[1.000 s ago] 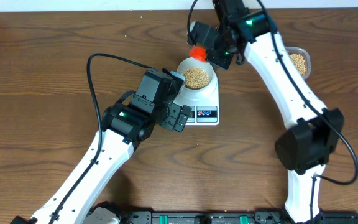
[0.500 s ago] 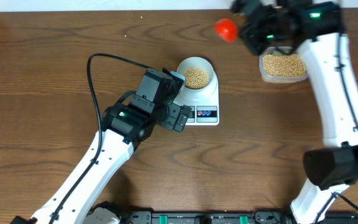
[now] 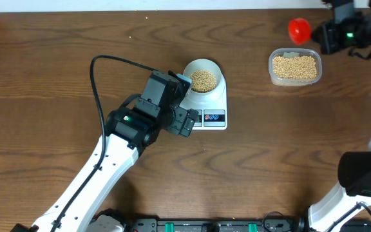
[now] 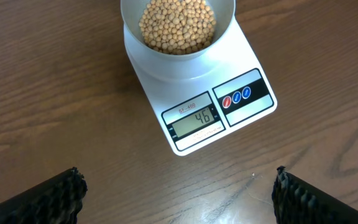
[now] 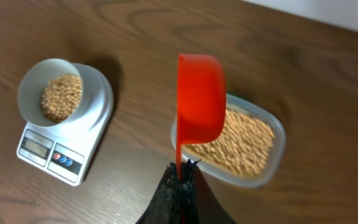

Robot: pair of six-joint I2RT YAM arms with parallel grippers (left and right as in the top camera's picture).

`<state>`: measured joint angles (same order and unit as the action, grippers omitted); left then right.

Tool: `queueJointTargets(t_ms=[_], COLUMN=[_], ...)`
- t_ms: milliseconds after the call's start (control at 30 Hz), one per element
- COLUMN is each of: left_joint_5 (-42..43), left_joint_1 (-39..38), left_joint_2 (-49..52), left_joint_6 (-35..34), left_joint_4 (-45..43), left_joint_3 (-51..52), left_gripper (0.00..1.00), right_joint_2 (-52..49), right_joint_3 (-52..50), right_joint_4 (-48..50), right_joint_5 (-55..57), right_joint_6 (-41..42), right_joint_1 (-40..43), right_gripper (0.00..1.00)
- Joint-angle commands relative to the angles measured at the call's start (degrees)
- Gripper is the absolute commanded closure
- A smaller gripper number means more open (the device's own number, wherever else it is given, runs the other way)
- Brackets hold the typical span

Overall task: Scoop item into bowl and weigh 50g on scale
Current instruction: 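Carry the red scoop right with the right gripper over the soybean tub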

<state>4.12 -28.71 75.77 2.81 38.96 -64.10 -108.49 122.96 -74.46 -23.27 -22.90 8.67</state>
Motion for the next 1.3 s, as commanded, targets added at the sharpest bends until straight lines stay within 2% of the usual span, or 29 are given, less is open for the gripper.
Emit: queueJointTargets(t_ms=[0,400,1267], left_joint_5=[-0.7,-0.7,-0.7], left_joint_1=[0.2,0.2,0.2], left_joint_2=[0.4,0.4,0.4], left_joint_6=[-0.1,-0.1,-0.1], left_joint_4=[0.1,0.1,0.1], left_joint_3=[0.0,0.0,0.0], left_gripper=[0.02,0.02,0.02], right_joint_2=[1.2,1.2,0.7], right_joint_3=[1.2,0.9,0.1], right_joint_4=[-1.6,-4.4,-6.0], right_joint_5=[-1.4,-0.2,-0.1], right_joint_6=[1.4,1.5,1.4], right_joint_1=[2.9,8.0,8.7], right_gripper=[0.99,0.99,0.99])
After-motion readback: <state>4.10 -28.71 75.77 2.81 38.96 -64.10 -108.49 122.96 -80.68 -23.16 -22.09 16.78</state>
